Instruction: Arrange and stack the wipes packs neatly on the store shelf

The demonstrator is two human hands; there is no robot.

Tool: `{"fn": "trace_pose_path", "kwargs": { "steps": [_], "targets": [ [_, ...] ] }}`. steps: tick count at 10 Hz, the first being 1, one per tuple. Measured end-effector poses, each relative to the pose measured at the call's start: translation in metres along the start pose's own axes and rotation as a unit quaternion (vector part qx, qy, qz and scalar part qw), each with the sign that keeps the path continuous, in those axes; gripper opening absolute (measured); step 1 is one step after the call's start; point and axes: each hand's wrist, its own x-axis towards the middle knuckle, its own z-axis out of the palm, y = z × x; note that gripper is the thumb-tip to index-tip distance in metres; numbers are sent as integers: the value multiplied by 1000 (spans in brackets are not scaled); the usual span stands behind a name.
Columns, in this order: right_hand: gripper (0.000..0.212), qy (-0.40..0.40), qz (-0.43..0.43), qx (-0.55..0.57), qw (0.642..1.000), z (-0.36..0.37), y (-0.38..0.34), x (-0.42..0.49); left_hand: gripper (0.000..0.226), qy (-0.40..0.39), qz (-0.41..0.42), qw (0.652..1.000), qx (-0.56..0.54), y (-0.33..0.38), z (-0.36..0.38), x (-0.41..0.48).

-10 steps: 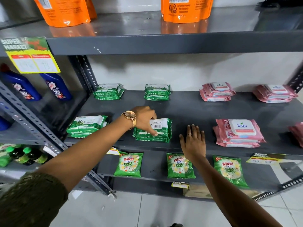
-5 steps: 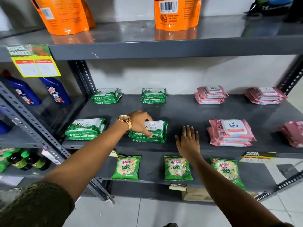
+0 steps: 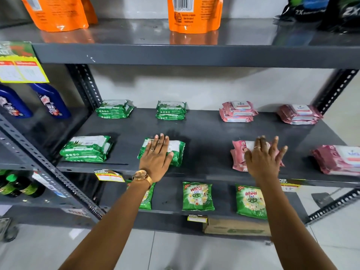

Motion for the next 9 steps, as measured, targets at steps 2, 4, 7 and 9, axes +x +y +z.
{"fn": "trace_pose_path", "kwargs": {
  "steps": [2,4,7,9],
  "targets": [
    [61,12,-18,23,1000,20,14,-2,59,39,-4,999,18,0,12,1],
    [61,35,-26,37,998,29,18,-3,61,48,-14,998,32,2,16,-2],
    [65,22,-31,22,999,22,14,-11,59,16,-11,999,43,4,7,-9],
    [62,7,-47,-5,999,-2,-4,-18,67,-1,16,997,69,17,-25,-10]
  ]
}}
